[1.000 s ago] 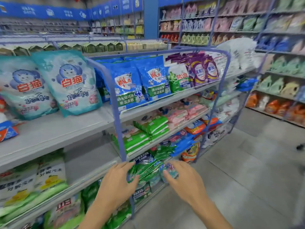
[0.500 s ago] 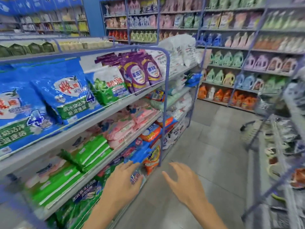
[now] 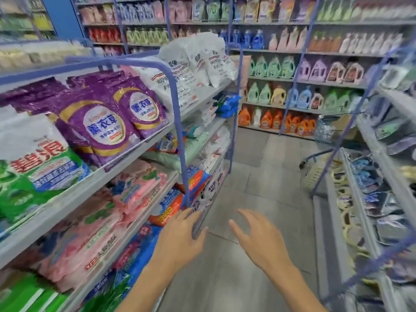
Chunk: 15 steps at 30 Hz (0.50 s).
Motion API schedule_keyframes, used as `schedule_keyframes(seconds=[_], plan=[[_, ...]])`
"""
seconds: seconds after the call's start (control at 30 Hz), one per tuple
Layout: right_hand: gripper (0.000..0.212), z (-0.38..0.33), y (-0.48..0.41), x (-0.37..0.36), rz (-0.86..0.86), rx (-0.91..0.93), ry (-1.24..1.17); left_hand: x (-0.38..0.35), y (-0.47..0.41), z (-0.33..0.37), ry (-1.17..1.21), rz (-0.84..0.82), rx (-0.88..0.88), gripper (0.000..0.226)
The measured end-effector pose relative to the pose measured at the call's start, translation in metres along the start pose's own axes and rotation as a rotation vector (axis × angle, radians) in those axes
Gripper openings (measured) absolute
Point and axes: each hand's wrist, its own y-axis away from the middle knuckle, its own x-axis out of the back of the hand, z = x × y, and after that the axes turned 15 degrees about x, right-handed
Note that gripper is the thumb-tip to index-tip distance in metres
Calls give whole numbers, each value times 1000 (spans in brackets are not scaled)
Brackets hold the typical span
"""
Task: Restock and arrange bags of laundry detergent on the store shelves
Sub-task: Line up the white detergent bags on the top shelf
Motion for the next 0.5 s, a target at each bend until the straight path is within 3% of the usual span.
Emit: schedule_keyframes(seconds=[0.1, 0.23, 0.5], plan=[[55, 40, -51, 4, -12, -4, -7, -15, -58, 28, -5, 6, -13, 65], [60, 97, -131, 13, -17, 25, -51, -32, -139, 70, 8, 20, 13, 53], [57, 177, -291, 56, -55, 160, -84, -37, -274, 138, 54, 97, 188, 62]])
